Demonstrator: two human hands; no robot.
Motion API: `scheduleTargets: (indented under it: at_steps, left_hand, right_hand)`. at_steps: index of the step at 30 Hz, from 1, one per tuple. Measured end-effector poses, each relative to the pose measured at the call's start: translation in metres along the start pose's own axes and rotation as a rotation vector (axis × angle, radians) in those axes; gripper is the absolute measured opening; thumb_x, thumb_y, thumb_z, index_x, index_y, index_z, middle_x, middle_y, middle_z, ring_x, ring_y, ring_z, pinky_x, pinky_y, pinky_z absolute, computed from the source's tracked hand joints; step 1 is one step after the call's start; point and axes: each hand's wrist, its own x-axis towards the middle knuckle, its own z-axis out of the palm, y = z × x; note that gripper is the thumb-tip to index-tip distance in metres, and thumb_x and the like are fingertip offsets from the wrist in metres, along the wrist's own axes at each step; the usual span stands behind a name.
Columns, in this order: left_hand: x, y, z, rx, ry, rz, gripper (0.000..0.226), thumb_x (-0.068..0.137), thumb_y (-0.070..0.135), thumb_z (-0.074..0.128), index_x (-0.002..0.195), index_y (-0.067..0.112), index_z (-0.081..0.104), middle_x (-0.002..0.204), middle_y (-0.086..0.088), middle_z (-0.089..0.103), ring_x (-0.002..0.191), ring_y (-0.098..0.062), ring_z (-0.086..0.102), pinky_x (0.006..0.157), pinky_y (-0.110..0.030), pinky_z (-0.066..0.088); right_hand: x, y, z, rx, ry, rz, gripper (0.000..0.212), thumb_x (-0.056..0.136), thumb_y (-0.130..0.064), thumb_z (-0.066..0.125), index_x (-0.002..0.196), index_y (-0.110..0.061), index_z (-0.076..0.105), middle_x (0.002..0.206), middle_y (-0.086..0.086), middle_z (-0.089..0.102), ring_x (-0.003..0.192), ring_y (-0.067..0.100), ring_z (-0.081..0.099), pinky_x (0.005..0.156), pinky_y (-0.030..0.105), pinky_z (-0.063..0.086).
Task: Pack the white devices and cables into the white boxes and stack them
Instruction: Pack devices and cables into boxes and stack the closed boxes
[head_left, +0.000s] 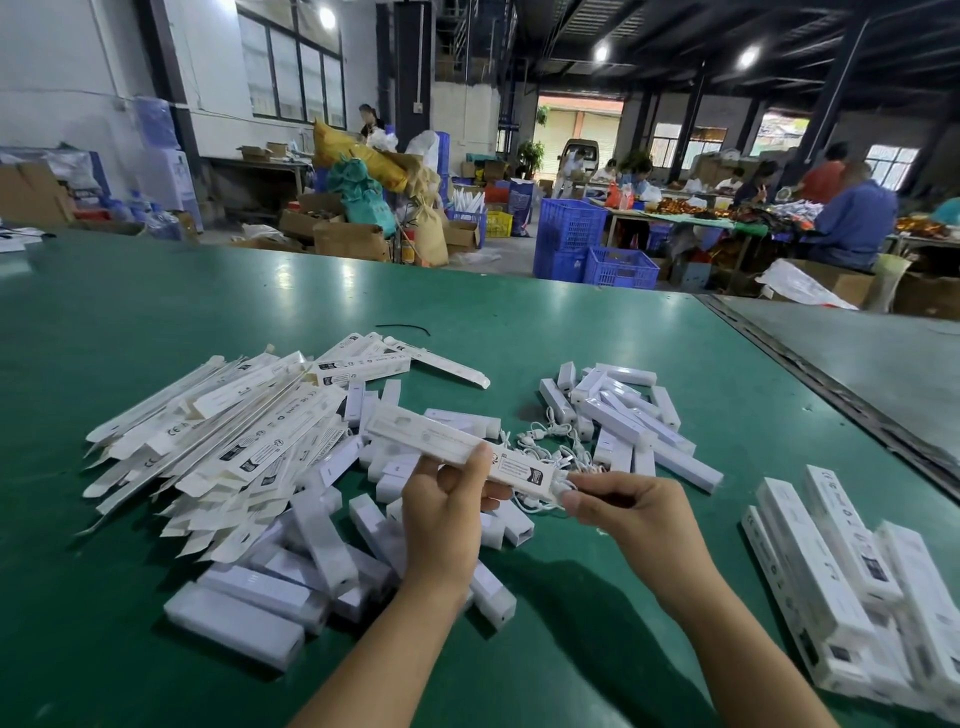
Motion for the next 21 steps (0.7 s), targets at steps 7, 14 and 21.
scheduleTargets:
  at_steps: [7,14,21]
  left_hand:
    - [-0.0052,-0.0024,0.0030,-0.007,-0.106,0.006,0.004,0.092,0.014,0.067,0.095,0.017,0.069,0.086,-0.004,0.077,0.076,-0.020,0.074,0.062,-0.021,0.056]
    - [-0.0012,-0.0042,0.0006,-0.011,-0.064,-0.028,0.007,0.094,0.016,0.065,0.100,0.013,0.069,0.084,-0.005,0.078,0.074,-0.021,0.075,0.059,-0.022,0.056]
    - [-0.0004,-0.0014,0.0012,-0.079,-0.079,-0.077,0.008,0.095,0.014,0.064,0.098,0.008,0.068,0.079,-0.010,0.076,0.066,-0.019,0.072,0.056,-0.023,0.055]
  right_hand:
    - [-0.0010,-0.0014,0.0008,0.222,-0.008,0.105,0.041,0.058,-0.018,0.086,0.088,0.002,0.066,0.070,0.010,0.069,0.060,0.015,0.064,0.058,0.018,0.052]
    - [-0.0013,0.0003,0.0092,0.482,-0.050,0.233,0.024,0.074,-0.005,0.073,0.092,0.010,0.067,0.073,0.015,0.070,0.059,0.015,0.066,0.055,0.017,0.054]
    - [-0.0008,-0.0029,0.0088,0.475,-0.073,0.237,0.034,0.069,-0.002,0.074,0.101,0.002,0.065,0.073,0.012,0.070,0.056,0.016,0.064,0.052,0.019,0.054]
